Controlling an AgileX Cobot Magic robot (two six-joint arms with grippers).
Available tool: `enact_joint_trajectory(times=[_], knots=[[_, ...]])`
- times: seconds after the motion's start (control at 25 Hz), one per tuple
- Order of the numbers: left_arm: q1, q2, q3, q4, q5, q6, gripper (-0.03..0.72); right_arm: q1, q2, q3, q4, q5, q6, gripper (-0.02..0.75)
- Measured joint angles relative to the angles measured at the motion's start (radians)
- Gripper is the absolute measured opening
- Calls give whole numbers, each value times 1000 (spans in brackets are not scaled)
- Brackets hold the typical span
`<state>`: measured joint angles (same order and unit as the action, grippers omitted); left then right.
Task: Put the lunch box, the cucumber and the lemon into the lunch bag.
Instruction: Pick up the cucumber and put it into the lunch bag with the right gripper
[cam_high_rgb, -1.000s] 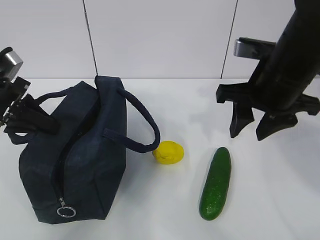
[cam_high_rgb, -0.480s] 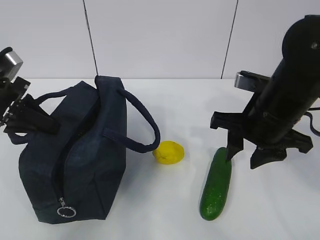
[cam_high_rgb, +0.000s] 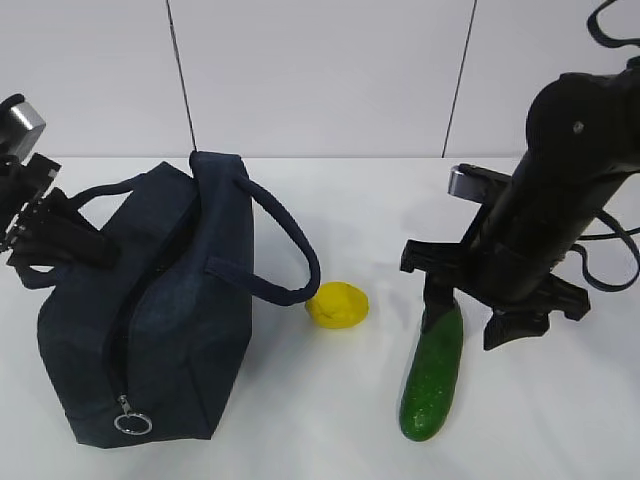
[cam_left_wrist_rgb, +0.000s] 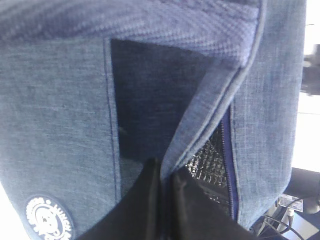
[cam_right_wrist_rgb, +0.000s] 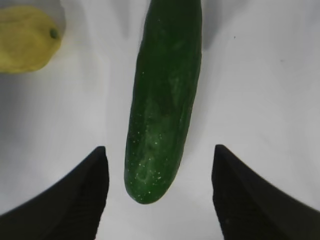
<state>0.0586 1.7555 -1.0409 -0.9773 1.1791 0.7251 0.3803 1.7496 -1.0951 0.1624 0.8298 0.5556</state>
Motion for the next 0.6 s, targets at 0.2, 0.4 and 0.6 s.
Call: enact_joint_trajectory(times=[0.2,0.4,0.6], knots=[[0,0,0,0,0,0,15,0,62,0,0,-57,0,482],[0,0,0,0,0,0,15,0,126,0,-6,-86,1,483],[0,0,0,0,0,0,15,0,177,-3,-2,-121,2,483]])
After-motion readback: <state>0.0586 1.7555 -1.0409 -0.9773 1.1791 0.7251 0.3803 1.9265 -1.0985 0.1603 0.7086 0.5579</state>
